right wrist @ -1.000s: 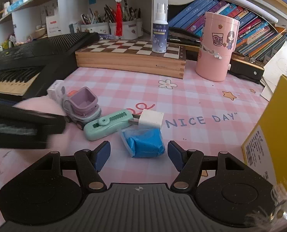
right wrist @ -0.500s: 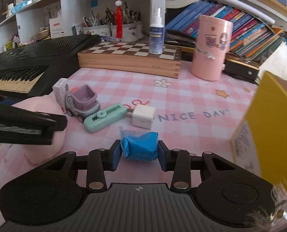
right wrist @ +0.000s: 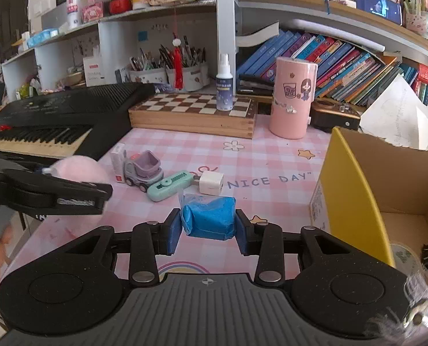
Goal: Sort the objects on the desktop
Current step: 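Lift the plush pig and blue eraser and carry both toward the yellow box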
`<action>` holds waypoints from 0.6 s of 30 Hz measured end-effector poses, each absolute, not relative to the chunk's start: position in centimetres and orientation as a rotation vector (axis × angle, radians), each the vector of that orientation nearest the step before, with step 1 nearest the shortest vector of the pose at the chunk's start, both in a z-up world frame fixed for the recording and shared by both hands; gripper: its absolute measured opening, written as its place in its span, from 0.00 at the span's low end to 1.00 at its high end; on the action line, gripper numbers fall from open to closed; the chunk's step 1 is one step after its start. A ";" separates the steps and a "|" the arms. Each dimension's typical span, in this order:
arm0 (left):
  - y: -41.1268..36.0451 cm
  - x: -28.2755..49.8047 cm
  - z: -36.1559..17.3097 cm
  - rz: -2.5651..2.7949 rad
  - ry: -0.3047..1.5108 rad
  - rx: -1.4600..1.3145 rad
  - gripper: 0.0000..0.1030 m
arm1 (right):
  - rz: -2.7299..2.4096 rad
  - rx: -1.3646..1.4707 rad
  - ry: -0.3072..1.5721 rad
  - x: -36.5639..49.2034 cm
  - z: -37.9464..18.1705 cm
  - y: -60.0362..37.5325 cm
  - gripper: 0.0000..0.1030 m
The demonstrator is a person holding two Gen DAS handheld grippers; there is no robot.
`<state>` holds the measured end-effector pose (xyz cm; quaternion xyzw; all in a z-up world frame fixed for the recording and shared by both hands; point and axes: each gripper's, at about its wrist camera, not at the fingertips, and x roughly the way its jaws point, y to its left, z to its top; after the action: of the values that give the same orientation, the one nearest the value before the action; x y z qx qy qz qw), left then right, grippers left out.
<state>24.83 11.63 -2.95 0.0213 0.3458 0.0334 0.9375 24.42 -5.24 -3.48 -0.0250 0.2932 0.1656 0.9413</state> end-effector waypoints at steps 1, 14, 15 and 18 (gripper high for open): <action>11.8 24.2 -2.3 0.058 0.694 0.026 0.61 | 0.338 -0.044 0.596 24.0 -3.2 -5.3 0.34; 13.2 11.7 5.2 -0.057 0.521 -0.196 0.61 | 0.399 -0.035 0.536 15.2 2.1 -6.6 0.34; 13.1 10.7 5.3 -0.072 0.518 -0.198 0.61 | 0.401 -0.033 0.536 14.2 2.4 -6.9 0.34; 12.1 8.3 4.6 -0.081 0.514 -0.128 0.62 | 0.399 -0.004 0.571 11.8 2.7 -7.6 0.34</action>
<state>8.35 12.11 4.62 -0.0633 0.2538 -0.0402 0.9644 11.83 -7.62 2.73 -0.0018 0.2797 0.1957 0.9399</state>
